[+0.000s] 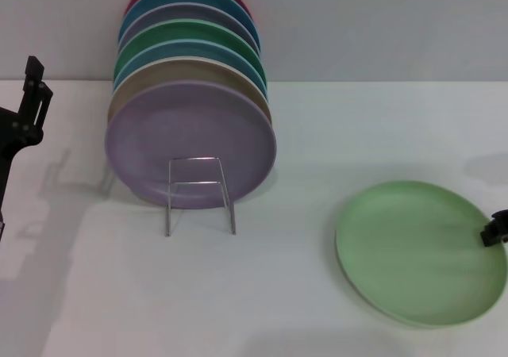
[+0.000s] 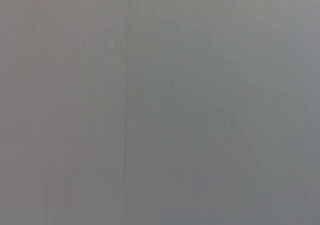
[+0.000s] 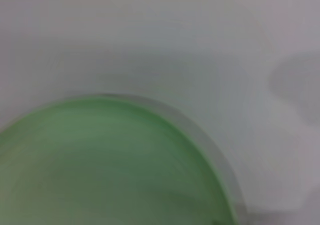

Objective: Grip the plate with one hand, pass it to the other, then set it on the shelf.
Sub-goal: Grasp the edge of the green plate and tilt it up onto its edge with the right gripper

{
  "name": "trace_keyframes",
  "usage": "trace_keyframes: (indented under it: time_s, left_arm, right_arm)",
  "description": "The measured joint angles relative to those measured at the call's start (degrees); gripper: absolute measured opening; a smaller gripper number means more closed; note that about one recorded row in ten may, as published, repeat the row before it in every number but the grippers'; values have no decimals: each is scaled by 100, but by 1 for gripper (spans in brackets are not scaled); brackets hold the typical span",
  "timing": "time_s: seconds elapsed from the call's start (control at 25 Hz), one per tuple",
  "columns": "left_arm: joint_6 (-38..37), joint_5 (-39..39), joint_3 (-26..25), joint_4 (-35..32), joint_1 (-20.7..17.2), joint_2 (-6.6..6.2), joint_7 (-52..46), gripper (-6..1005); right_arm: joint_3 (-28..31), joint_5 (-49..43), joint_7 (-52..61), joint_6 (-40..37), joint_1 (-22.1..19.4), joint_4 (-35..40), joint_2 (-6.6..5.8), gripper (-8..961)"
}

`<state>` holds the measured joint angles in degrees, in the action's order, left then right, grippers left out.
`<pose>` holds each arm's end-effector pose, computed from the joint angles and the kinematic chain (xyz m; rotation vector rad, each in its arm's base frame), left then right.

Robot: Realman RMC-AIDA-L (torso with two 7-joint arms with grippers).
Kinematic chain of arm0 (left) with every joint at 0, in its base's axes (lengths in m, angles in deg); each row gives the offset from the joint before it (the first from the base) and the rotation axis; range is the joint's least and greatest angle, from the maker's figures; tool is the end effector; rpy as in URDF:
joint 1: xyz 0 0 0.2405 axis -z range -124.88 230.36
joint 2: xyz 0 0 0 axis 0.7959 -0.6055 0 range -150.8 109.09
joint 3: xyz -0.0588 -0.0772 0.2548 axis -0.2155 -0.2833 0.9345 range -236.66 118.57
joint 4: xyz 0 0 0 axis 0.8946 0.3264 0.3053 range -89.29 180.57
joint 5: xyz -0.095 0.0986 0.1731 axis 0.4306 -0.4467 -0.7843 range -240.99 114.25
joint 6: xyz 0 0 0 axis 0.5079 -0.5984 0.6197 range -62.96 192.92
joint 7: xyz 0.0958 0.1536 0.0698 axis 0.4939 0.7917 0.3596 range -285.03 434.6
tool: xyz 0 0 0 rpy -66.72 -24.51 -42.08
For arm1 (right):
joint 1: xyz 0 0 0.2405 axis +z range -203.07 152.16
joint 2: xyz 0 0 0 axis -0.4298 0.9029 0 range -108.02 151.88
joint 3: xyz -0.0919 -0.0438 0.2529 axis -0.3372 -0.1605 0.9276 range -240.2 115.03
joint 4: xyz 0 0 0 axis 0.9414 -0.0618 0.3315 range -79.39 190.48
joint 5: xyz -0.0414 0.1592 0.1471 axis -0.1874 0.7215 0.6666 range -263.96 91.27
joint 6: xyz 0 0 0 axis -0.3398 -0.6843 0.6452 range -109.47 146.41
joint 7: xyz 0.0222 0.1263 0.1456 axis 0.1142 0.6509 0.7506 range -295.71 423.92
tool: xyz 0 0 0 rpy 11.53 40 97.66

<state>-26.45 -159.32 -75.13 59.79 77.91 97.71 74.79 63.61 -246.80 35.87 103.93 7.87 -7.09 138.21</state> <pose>-0.2850 0.3609 -0.0017 -1.4279 -0.2526 -0.9427 0.3383 0.3896 0.0199 -2.0700 1.5396 -0.4017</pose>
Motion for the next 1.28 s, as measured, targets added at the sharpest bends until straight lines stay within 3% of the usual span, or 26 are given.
trace_keyframes:
  time_s: [0.8, 0.96, 1.16, 1.28]
  left_arm:
    - [-2, 16, 0, -10, -15, 0, 9, 724]
    - [-6, 16, 0, -18, -28, 0, 9, 724]
    - [-64, 14, 0, -19, -44, 0, 9, 724]
    - [-122, 13, 0, -18, -58, 0, 9, 724]
  right_arm:
    - [-115, 0, -149, -96, 53, -4, 21, 52]
    - [-156, 22, -156, -180, -24, -320, 81, 36]
    - [-152, 117, -291, -331, -244, -1173, 243, 30]
    - [-194, 442, -337, -441, -406, -1630, 260, 26]
